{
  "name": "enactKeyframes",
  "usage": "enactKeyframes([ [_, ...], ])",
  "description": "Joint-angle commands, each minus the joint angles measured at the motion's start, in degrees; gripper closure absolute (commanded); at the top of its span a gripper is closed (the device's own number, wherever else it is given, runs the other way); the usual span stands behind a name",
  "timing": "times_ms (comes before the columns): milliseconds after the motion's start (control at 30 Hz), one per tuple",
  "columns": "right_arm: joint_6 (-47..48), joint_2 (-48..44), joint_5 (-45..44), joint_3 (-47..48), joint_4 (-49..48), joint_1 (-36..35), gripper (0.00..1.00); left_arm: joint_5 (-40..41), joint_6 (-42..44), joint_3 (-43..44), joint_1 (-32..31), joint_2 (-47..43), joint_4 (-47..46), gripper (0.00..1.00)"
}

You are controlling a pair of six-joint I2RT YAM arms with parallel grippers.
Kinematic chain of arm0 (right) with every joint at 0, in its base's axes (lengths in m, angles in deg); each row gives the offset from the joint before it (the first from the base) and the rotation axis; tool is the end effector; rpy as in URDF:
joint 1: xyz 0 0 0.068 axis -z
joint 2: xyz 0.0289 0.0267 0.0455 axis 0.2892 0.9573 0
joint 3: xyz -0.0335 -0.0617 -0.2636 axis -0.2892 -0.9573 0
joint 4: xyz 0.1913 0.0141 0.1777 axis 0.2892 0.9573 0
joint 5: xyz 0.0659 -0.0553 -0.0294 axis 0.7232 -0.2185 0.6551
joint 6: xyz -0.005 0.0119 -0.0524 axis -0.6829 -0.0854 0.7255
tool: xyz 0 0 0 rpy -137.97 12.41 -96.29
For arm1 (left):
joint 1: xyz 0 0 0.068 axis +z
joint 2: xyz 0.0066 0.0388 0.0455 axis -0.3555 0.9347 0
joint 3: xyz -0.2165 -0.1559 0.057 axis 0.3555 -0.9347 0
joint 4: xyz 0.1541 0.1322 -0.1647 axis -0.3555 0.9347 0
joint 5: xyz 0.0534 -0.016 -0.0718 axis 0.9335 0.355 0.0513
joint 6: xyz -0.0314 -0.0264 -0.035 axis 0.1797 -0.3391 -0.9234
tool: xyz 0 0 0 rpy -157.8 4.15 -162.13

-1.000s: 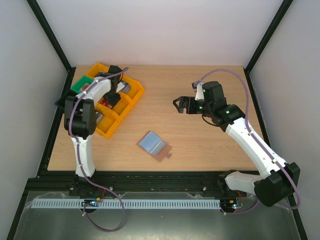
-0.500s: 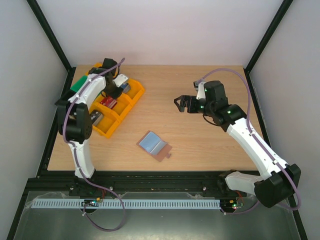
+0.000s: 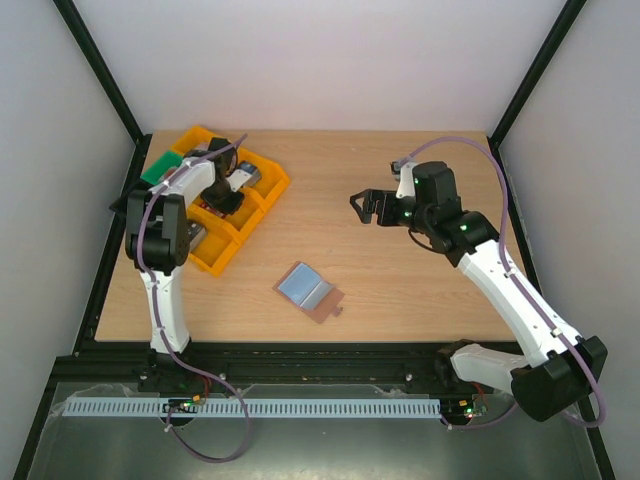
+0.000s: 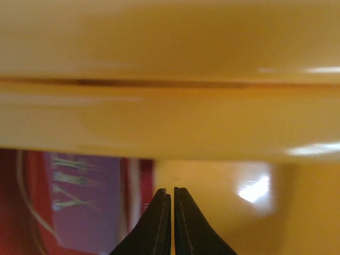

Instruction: Take the credit cards out of the card holder

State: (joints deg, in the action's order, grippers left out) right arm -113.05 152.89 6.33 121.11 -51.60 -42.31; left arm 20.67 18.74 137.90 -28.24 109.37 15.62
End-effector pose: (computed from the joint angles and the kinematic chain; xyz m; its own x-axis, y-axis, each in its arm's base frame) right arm 0.2211 0.1207 0.3591 -0.6826 0.0807 -0.7263 -0.4668 0.7165 0.5184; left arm 0.4319 -0.0572 0.1789 -0.8337 0.4849 -0.2641 0.4834 0.8721 0.0753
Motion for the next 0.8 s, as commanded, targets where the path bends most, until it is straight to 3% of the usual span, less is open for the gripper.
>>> enactKeyframes([
  [0, 0.42, 0.69, -0.33, 3.36, 1.03, 0.27, 0.01, 6.50, -3.97, 1.89, 2.23, 1.71, -3.00, 0.96],
  [400, 0.76, 1.70, 0.66, 5.18, 0.93, 0.36, 0.01, -8.89, 2.08, -0.91, 2.72, -8.23, -3.02, 0.91],
  [500, 1.07, -0.01, -1.55, 3.94, -0.32, 0.36, 0.01, -14.78, 3.60, -1.20, 2.93, -13.91, -0.93, 0.84],
  [533, 0.88, -0.77, -3.16, 3.21, -1.12, 0.55, 0.01, -17.58, 3.78, -1.33, 3.15, -15.64, 0.04, 0.77],
  [567, 0.81, -1.51, -4.55, 2.28, -2.25, 0.95, 0.01, -20.31, 3.77, -1.38, 3.45, -17.45, 0.62, 0.64],
  [667, 0.72, -3.84, -6.06, -1.85, -8.20, 4.39, 0.01, -25.83, -0.26, -2.44, 5.22, -22.39, -1.08, 0.05],
  [767, -0.31, -3.69, -9.03, -3.14, -12.82, 8.95, 0.01, -16.41, -13.32, -2.35, 6.85, -26.40, -3.99, 0.01],
])
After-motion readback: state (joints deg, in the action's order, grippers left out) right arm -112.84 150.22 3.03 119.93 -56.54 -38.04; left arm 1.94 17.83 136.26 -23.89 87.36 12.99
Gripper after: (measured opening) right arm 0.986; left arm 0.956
